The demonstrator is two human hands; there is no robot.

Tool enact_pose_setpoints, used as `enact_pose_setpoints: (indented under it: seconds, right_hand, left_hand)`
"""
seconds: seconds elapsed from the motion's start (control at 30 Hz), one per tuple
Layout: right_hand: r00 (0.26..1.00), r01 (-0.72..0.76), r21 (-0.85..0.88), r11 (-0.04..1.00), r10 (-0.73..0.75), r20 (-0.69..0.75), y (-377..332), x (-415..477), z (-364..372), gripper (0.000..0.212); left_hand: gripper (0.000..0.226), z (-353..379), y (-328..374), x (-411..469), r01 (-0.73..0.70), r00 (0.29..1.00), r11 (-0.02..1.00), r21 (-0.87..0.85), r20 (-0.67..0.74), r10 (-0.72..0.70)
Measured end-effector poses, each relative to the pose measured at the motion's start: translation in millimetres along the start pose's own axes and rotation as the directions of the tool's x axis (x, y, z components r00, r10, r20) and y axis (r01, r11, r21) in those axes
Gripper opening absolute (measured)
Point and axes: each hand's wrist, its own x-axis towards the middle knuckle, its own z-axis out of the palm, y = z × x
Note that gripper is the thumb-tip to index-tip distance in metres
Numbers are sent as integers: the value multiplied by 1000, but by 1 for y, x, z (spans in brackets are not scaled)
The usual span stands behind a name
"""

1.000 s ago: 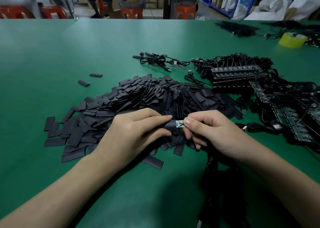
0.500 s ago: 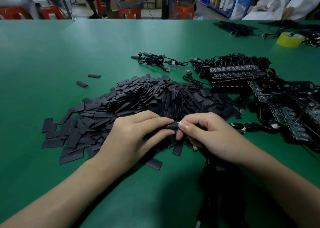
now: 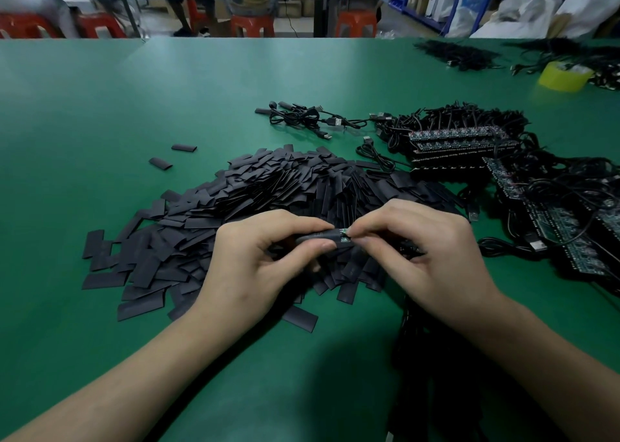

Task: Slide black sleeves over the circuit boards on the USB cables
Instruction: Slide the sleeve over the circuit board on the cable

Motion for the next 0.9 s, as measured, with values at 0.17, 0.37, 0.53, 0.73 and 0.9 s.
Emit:
enact_pose_setpoints:
  seconds: [0.17, 0.37, 0.53, 0.73, 0.9]
  right_hand:
    - [1000, 10, 3, 1000, -10, -5, 1, -1, 1, 7]
    - [1000, -11, 11, 1000, 11, -4, 0, -3, 3, 5]
    - [1000, -7, 6, 1000, 7, -10, -1, -3, 3, 5]
    - [1000, -3, 22, 1000, 4, -26, -2, -3, 3, 4]
    - [1000, 1, 24, 1000, 0, -27, -2, -4, 4, 4]
  left_hand:
    - [16, 0, 1, 1, -15, 1000, 999, 33, 7, 15]
    - [18, 1, 0, 1, -34, 999, 996, 80, -1, 34]
    - [18, 1, -1, 0, -39, 999, 997, 68, -1, 39]
    - [19, 7, -3, -2, 195, 980, 952, -238, 15, -197]
    - [17, 6, -5, -4, 178, 984, 959, -219, 24, -177]
